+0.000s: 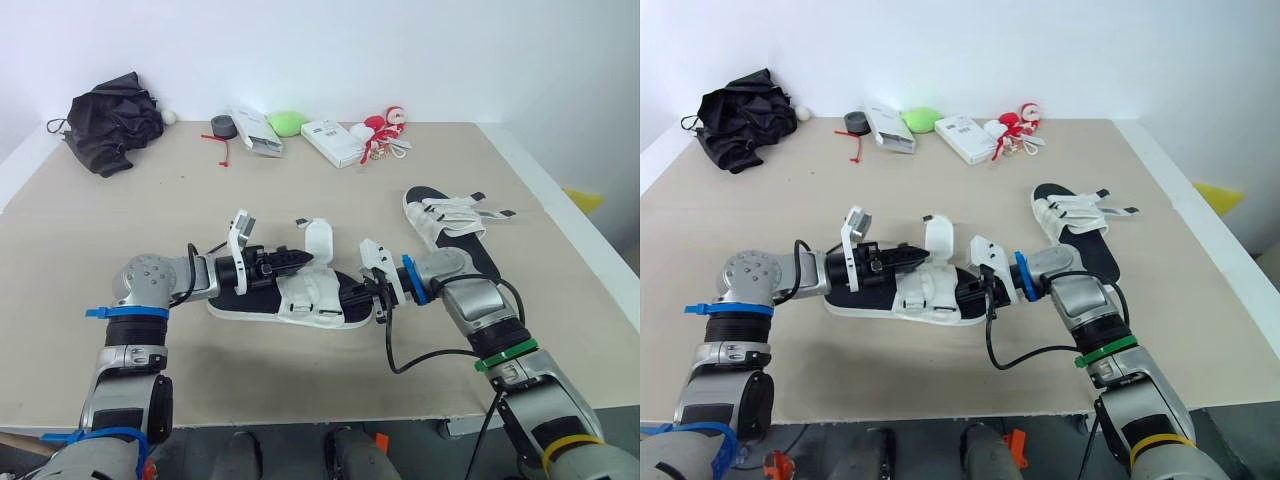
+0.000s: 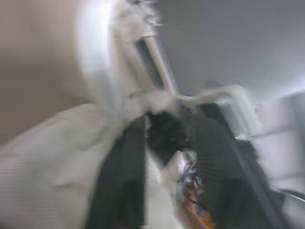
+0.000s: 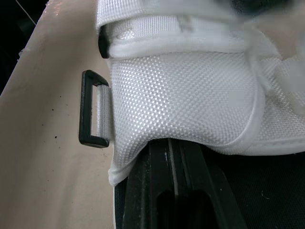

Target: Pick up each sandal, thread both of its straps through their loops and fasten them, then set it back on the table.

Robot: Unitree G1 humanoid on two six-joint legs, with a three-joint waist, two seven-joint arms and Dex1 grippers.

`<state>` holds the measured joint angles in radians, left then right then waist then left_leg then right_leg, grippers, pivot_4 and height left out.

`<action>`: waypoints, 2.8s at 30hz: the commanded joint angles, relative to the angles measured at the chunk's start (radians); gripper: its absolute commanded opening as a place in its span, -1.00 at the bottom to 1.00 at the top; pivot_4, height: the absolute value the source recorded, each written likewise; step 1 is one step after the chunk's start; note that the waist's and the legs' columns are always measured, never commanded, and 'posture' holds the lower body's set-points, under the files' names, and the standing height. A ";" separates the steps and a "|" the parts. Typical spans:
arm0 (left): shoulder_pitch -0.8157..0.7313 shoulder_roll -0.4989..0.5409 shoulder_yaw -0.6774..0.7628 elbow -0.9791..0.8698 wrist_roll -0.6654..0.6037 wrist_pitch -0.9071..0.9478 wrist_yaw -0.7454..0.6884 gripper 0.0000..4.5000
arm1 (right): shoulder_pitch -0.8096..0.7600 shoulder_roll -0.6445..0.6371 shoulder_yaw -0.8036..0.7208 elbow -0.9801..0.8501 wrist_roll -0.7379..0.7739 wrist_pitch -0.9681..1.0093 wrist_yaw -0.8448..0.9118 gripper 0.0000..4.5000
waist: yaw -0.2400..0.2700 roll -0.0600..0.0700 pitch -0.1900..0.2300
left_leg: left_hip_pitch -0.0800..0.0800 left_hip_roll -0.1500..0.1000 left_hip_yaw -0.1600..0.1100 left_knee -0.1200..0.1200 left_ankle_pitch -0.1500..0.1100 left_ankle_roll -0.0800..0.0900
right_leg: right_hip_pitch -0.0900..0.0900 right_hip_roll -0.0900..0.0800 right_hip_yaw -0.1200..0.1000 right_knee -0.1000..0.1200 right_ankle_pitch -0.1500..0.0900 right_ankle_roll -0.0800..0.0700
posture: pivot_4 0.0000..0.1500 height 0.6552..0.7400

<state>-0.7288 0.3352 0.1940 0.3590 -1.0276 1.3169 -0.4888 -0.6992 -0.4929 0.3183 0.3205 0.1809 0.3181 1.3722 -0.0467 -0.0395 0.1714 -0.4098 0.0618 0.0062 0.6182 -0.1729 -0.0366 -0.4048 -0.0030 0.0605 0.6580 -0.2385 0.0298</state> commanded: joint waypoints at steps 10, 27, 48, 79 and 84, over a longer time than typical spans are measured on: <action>-0.071 -0.072 0.113 0.106 0.072 -0.064 0.108 0.15 | 0.023 -0.019 0.016 0.016 -0.026 0.020 -0.001 -1.00 | 0.000 0.000 0.000 | 0.001 -0.001 0.000 0.000 0.000 0.000 | 0.001 -0.001 0.000 0.000 0.000 0.000 | 1.00 1.00; -0.351 -0.152 0.303 0.485 0.137 -0.221 0.283 0.15 | 0.041 -0.011 0.014 -0.007 -0.022 0.033 -0.016 -1.00 | 0.000 0.000 0.000 | -0.001 -0.002 -0.002 0.000 -0.001 -0.003 | 0.000 -0.001 -0.001 0.000 -0.001 0.002 | 1.00 1.00; -0.506 -0.234 0.313 0.734 0.265 -0.452 0.209 0.15 | 0.063 -0.015 0.006 -0.042 -0.015 0.057 -0.034 -1.00 | -0.001 0.000 0.000 | -0.003 -0.004 -0.004 -0.001 -0.002 -0.005 | -0.002 -0.001 -0.001 0.000 -0.002 0.003 | 1.00 1.00; 0.157 -0.072 -0.219 -0.387 0.482 -0.934 -0.592 -0.95 | 0.071 -0.027 -0.004 -0.038 -0.005 0.061 -0.030 -1.00 | 0.003 0.001 0.000 | -0.001 -0.004 -0.002 0.001 -0.001 -0.011 | -0.001 -0.001 0.004 0.002 -0.004 0.001 | 1.00 1.00; 0.200 -0.052 -0.311 -0.330 0.687 -1.434 -0.720 -0.95 | 0.067 -0.021 0.004 -0.034 -0.008 0.059 -0.024 -1.00 | 0.004 0.001 0.000 | -0.002 -0.005 -0.002 0.001 -0.001 -0.010 | -0.001 -0.001 0.006 0.002 -0.005 0.000 | 1.00 1.00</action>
<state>-0.5274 0.2788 -0.0908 0.0272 -0.3907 0.0334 -1.1662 -0.6496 -0.5082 0.2896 0.2605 0.2004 0.3637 1.3487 -0.0431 -0.0381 0.1714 -0.4114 0.0571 0.0047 0.6193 -0.1739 -0.0459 -0.4057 -0.0042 0.0661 0.6602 -0.2428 0.0316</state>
